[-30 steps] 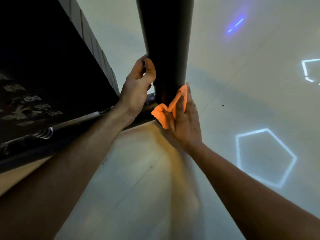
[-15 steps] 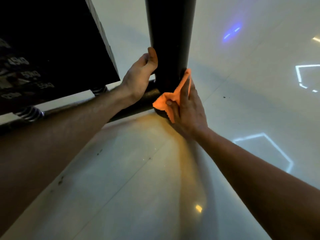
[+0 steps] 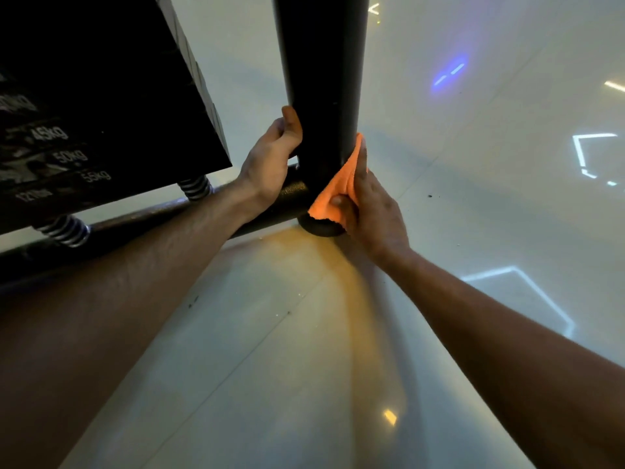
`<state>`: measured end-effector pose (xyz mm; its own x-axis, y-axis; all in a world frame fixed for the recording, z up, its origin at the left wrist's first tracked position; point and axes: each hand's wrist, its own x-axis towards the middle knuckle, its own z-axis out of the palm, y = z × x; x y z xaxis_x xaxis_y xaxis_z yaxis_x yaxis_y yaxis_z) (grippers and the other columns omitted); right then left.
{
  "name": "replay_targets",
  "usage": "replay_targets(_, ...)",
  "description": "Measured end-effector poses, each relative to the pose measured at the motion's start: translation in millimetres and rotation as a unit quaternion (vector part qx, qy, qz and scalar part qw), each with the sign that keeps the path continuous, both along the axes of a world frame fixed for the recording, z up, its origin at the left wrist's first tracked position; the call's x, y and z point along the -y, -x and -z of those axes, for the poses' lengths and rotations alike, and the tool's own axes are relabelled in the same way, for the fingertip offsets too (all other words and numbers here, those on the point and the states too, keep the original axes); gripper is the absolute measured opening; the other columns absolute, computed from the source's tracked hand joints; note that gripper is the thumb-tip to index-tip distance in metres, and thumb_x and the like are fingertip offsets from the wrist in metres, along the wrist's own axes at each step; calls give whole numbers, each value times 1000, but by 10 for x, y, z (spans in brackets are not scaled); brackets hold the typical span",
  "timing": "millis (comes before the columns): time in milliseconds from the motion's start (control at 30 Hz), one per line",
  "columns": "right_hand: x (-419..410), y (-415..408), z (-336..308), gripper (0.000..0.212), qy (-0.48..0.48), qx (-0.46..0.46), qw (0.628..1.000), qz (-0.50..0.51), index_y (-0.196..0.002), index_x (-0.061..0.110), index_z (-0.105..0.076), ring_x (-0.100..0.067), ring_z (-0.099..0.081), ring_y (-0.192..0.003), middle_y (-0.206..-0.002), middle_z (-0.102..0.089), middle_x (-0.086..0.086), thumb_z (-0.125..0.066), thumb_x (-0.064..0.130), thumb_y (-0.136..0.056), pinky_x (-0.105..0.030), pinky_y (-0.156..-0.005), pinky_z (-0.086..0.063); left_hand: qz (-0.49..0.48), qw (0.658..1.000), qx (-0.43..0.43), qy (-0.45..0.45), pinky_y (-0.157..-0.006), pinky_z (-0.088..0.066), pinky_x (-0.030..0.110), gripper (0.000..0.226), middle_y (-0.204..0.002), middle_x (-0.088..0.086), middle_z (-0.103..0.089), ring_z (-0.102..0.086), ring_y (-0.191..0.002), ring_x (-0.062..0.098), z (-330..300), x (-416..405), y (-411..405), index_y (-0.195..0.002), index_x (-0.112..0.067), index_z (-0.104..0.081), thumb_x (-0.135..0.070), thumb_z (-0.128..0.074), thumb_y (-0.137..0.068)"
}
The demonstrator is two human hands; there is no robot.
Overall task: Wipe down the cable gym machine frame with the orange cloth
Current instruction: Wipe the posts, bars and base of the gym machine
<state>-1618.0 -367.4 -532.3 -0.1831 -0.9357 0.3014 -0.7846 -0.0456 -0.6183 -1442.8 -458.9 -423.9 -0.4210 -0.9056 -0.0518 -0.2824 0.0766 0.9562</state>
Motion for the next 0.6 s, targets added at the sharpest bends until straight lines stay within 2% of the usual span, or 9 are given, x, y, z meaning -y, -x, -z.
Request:
replay_targets(33, -2, -10, -21, 89, 6, 16, 1000, 2, -172, 34, 12, -27, -64, -125, -151, -58, -5, -50, 55, -111, -47, -98, -59, 1, 1000, -7, -3, -114, -49, 33, 58, -141, -10, -64, -60, -129, 8, 17, 10, -7, -153, -24, -50, -60, -31, -112)
replay_targets(133, 69, -221, -90, 83, 22, 138, 988, 61, -173, 37, -9, -15, -66, -117, -138, -67, 2, -43, 72, -106, -32, -92, -56, -9, 999, -38, -18, -116, -50, 43, 56, -136, -6, -70, -66, -127, 12, 50, 19, -19, -144, -26, -57, -64, -39, -107)
replay_targets(200, 101, -298, -80, 77, 23, 183, 979, 85, -171, 39, -22, -12, -66, -111, -131, -70, 3, -43, 73, -105, -27, -87, -54, -18, 998, -52, -27, -115, -51, 46, 63, -134, -5, -72, -68, -126, 14, 60, 16, -12, -140, -27, -59, -71, -43, -98)
replay_targets(333, 98, -149, -88, 57, 2, 232, 970, 80, -144, 30, -65, -7, -69, -96, -108, -75, 5, -47, 66, -104, -26, -79, -49, -13, 998, -51, -27, -115, -51, 48, 64, -132, -4, -72, -68, -124, 16, 61, 12, -29, -143, -28, -58, -71, -43, -98)
replay_targets(400, 102, -118, -186, 57, -20, 291, 954, 70, -137, 30, -70, -9, -70, -103, -113, -75, 8, -47, 70, -103, -29, -84, -53, -15, 998, -56, -31, -115, -51, 48, 63, -131, -3, -73, -69, -123, 16, 64, -4, -19, -141, -28, -58, -70, -44, -96)
replay_targets(467, 122, -143, -270, 54, -36, 335, 939, 67, -139, 35, -68, -14, -69, -113, -121, -73, 10, -47, 71, -105, -37, -93, -58, -27, 997, -62, -30, -116, -50, 46, 67, -131, -3, -72, -68, -124, 16, 65, -28, 11, -141, -26, -58, -72, -43, -95)
replay_targets(600, 96, -50, -279, 54, -28, 274, 959, 74, -140, 30, -70, -16, -68, -114, -125, -74, 6, -59, 65, -100, -38, -94, -58, -30, 997, -60, -34, -114, -51, 44, 49, -129, -6, -71, -67, -123, 14, 58, -42, 56, -145, -25, -56, -57, -38, -112)
